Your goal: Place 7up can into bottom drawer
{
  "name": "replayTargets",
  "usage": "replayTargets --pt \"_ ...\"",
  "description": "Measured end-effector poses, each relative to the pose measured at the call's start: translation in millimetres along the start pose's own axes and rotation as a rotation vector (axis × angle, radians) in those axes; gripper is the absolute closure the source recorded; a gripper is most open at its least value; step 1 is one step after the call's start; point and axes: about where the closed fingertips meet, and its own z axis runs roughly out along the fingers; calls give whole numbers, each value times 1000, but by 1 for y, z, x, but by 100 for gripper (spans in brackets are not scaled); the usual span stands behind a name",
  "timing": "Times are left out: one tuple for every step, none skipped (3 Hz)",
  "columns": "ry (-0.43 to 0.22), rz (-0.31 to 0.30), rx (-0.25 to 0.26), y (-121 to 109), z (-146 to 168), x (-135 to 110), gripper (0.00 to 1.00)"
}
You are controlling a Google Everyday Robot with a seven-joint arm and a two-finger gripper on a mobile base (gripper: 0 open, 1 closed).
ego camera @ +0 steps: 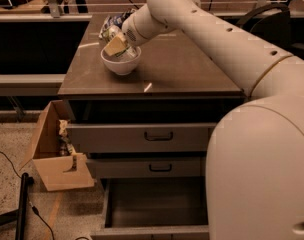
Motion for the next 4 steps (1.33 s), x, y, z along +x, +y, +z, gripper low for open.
replayTargets --pt "-69 -40 27 1 -42 -20 87" --pt "-189 -92 92 12 -115 -47 100" --pt "-217 -88 172 31 -199 -40 100" --pt "-176 7 181 73 -255 2 100"
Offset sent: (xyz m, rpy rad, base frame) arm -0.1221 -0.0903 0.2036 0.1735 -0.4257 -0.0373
